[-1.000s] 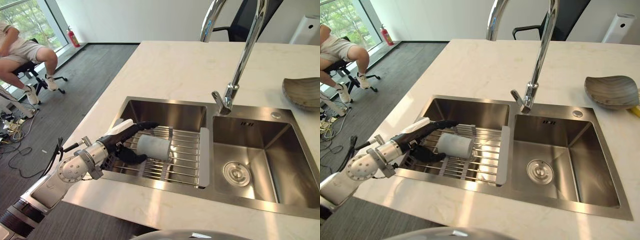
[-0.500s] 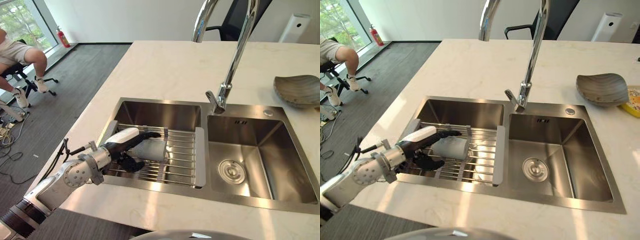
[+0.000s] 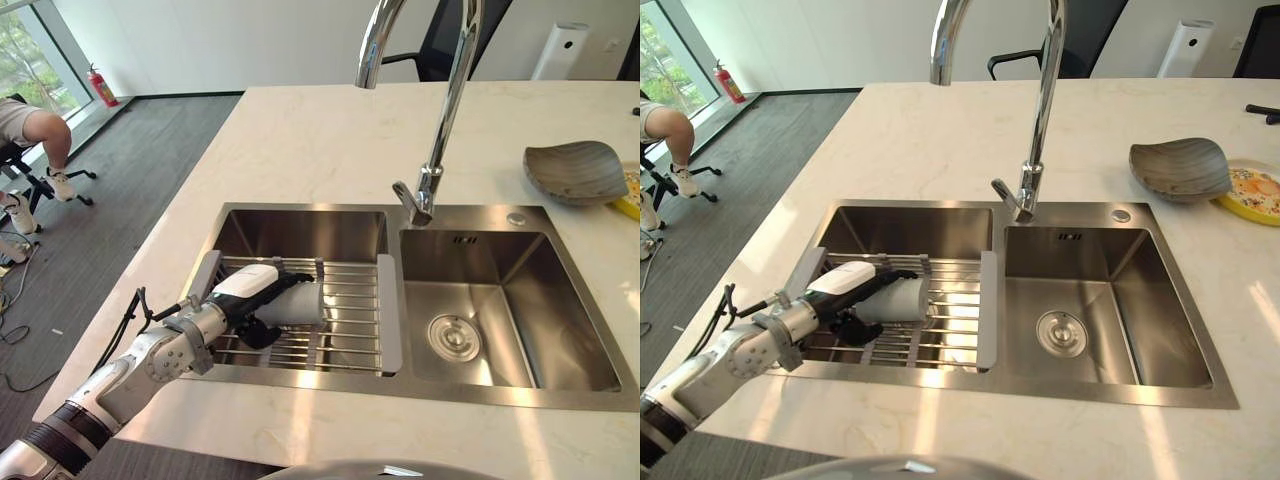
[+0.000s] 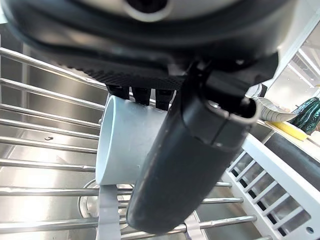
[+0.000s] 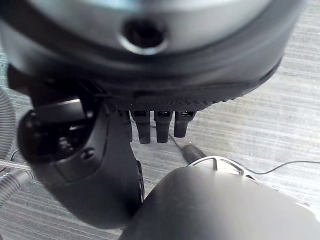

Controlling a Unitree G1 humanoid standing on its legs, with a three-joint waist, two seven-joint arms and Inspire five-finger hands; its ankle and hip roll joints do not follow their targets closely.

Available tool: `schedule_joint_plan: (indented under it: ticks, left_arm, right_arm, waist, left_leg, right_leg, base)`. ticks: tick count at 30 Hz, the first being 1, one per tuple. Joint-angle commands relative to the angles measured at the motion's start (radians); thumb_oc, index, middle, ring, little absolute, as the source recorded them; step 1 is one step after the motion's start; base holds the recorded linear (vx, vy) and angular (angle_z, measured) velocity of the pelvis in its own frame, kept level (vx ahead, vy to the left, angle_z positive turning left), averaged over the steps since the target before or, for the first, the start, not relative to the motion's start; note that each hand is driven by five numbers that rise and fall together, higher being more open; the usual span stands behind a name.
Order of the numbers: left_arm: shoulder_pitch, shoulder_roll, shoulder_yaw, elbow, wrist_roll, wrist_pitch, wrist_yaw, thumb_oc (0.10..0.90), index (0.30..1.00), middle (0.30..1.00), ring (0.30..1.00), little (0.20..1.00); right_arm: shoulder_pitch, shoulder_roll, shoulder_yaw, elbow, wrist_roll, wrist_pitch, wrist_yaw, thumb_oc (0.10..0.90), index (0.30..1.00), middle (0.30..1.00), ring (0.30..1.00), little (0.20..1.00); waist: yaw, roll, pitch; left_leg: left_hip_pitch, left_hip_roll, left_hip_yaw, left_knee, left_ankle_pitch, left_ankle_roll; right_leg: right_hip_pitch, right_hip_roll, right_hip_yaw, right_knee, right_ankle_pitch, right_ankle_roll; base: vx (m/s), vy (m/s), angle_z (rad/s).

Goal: Place the dishes in the dishwasher.

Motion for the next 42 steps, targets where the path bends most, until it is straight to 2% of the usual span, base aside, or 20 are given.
schedule_joint_plan:
  ticks: [1,10,11,12,13,14,20,24,27,32,36,37,39,40,41,42]
  left_arm:
    - [-0.128,-0.036,0.029,0.056,0.046,-0.009,0.059,0.8,0.9,0.9,0.9,0.9]
    - [-0.173,-0.125,-0.025,0.15,0.117,0.032,0.045,0.8,0.9,0.9,0.9,0.9]
    - [-0.177,-0.129,-0.031,0.157,0.124,0.037,0.042,0.762,0.844,0.844,0.844,0.844]
    - [-0.178,-0.133,-0.034,0.162,0.129,0.04,0.039,0.673,0.709,0.709,0.709,0.709]
    - [-0.179,-0.134,-0.035,0.163,0.13,0.04,0.039,0.493,0.439,0.439,0.439,0.439]
    - [-0.182,-0.137,-0.041,0.17,0.139,0.041,0.035,0.4,0.3,0.3,0.3,0.3]
    - [-0.195,-0.148,-0.062,0.215,0.198,0.055,0.031,0.4,0.3,0.3,0.3,0.3]
    - [-0.206,-0.134,-0.075,0.196,0.199,0.03,0.033,0.4,0.3,0.3,0.3,0.3]
    - [-0.214,-0.099,-0.075,0.132,0.177,-0.008,0.05,0.4,0.3,0.3,0.3,0.3]
    - [-0.222,-0.041,-0.031,0.041,0.165,-0.059,0.146,0.4,0.3,0.3,0.3,0.3]
    - [-0.223,0.051,0.05,-0.096,0.121,-0.102,0.203,0.4,0.3,0.3,0.3,0.3]
    - [-0.22,0.052,0.054,-0.099,0.12,-0.101,0.201,0.4,0.3,0.3,0.3,0.3]
    - [-0.24,0.076,0.069,-0.141,0.086,-0.116,0.219,0.4,0.3,0.3,0.3,0.3]
    - [-0.242,0.076,0.069,-0.141,0.085,-0.116,0.218,0.4,0.3,0.3,0.3,0.3]
    - [-0.276,0.073,0.05,-0.141,0.079,-0.119,0.221,0.4,0.3,0.3,0.3,0.3]
    - [-0.294,0.074,0.042,-0.145,0.074,-0.122,0.22,0.4,0.3,0.3,0.3,0.3]
  right_arm:
    - [0.017,0.148,0.041,0.002,-0.031,0.01,0.011,0.8,0.9,0.9,0.9,0.9]
    - [0.007,0.12,0.023,-0.005,-0.029,0.022,0.007,0.8,0.9,0.9,0.9,0.9]
    - [0.006,0.116,0.02,-0.006,-0.027,0.025,0.007,0.8,0.9,0.9,0.9,0.9]
    - [0.005,0.113,0.018,-0.007,-0.027,0.025,0.008,0.8,0.9,0.9,0.9,0.9]
    - [0.005,0.113,0.018,-0.007,-0.027,0.025,0.008,0.8,0.9,0.9,0.9,0.9]
    - [0.005,0.11,0.017,-0.009,-0.027,0.025,0.008,0.8,0.9,0.9,0.9,0.9]
    - [-0.003,0.09,0.018,-0.02,-0.025,0.032,0.019,0.8,0.9,0.9,0.9,0.9]
    - [-0.007,0.079,0.022,-0.026,-0.02,0.028,0.027,0.8,0.9,0.9,0.9,0.9]
    - [-0.006,0.074,0.022,-0.026,-0.018,0.018,0.027,0.8,0.9,0.9,0.9,0.9]
    - [-0.01,0.062,0.011,-0.011,-0.001,0.003,0.02,0.8,0.9,0.9,0.9,0.9]
    - [-0.03,0.036,-0.007,0.004,0.017,-0.011,0.008,0.8,0.9,0.9,0.9,0.9]
    - [-0.031,0.036,-0.006,0.005,0.017,-0.011,0.008,0.8,0.9,0.9,0.9,0.9]
    - [-0.052,0.006,-0.011,0.015,0.019,-0.011,0.001,0.8,0.9,0.9,0.9,0.9]
    - [-0.053,0.005,-0.012,0.015,0.019,-0.011,0.001,0.8,0.9,0.9,0.9,0.9]
    - [-0.055,-0.009,-0.011,0.016,0.01,-0.012,-0.003,0.8,0.9,0.9,0.9,0.9]
    - [-0.051,-0.022,-0.012,0.014,0.003,-0.013,-0.003,0.8,0.9,0.9,0.9,0.9]
  waist:
    - [-0.002,0.015,0.018]
    - [-0.014,0.02,0.025]
    - [-0.016,0.02,0.026]
    - [-0.017,0.021,0.026]
    - [-0.016,0.021,0.026]
    - [-0.017,0.022,0.027]
    - [-0.018,0.023,0.033]
    - [-0.015,0.028,0.039]
    - [-0.012,0.033,0.037]
    - [-0.003,0.049,0.047]
    - [0.019,0.076,0.065]
    - [0.017,0.076,0.064]
    - [0.046,0.092,0.078]
    - [0.044,0.092,0.077]
    - [0.047,0.089,0.085]
    - [0.043,0.086,0.084]
  left_leg:
    - [0.079,0.057,0.007,0.01,-0.152,-0.049]
    - [0.079,0.054,0.011,0.01,-0.154,-0.046]
    - [0.078,0.053,0.011,0.01,-0.154,-0.046]
    - [0.078,0.053,0.011,0.01,-0.154,-0.046]
    - [0.078,0.053,0.011,0.01,-0.154,-0.046]
    - [0.077,0.052,0.012,0.01,-0.155,-0.046]
    - [0.082,0.053,0.015,0.01,-0.157,-0.045]
    - [0.086,0.061,0.016,0.01,-0.154,-0.049]
    - [0.088,0.068,0.014,0.01,-0.15,-0.056]
    - [0.085,0.091,-0.002,0.02,-0.132,-0.072]
    - [0.047,0.116,-0.023,0.055,-0.107,-0.099]
    - [0.044,0.116,-0.024,0.057,-0.108,-0.099]
    - [-0.011,0.111,-0.056,0.076,-0.066,-0.122]
    - [-0.016,0.11,-0.06,0.078,-0.066,-0.122]
    - [-0.044,0.104,-0.067,0.094,-0.055,-0.131]
    - [-0.042,0.106,-0.056,0.107,-0.076,-0.142]
  right_leg:
    - [-0.096,-0.071,-0.022,0.001,0.122,0.094]
    - [-0.099,-0.076,-0.019,0.001,0.122,0.093]
    - [-0.1,-0.076,-0.018,0.001,0.123,0.093]
    - [-0.1,-0.077,-0.018,0.001,0.123,0.093]
    - [-0.1,-0.077,-0.018,0.001,0.123,0.093]
    - [-0.1,-0.078,-0.018,0.001,0.123,0.093]
    - [-0.1,-0.077,-0.011,0.001,0.12,0.09]
    - [-0.099,-0.071,-0.007,0.001,0.113,0.086]
    - [-0.101,-0.064,-0.004,0.001,0.104,0.083]
    - [-0.106,-0.045,0.008,0.001,0.084,0.068]
    - [-0.119,-0.033,0.003,0.001,0.063,0.054]
    - [-0.12,-0.033,0.002,0.001,0.063,0.054]
    - [-0.132,-0.055,-0.028,0.001,0.065,0.055]
    - [-0.133,-0.056,-0.031,0.001,0.065,0.055]
    - [-0.139,-0.076,-0.054,0.001,0.073,0.058]
    - [-0.139,-0.087,-0.06,0.001,0.063,0.063]
  base:
    - [0.0,0.0,0.0]
    - [0.0,0.0,0.0]
    - [0.0,0.0,0.0]
    - [0.0,0.0,0.0]
    - [0.0,0.0,0.0]
    - [0.0,0.0,0.0]
    - [0.0,-0.002,-0.01]
    - [-0.01,-0.032,-0.11]
    - [0.0,-0.042,-0.02]
    - [-0.01,-0.077,0.0]
    - [-0.06,-0.105,0.08]
    - [-0.1,-0.082,0.11]
    - [-0.16,-0.027,0.22]
    - [-0.23,-0.026,0.37]
    - [-0.14,-0.087,0.48]
    - [-0.23,-0.128,0.77]
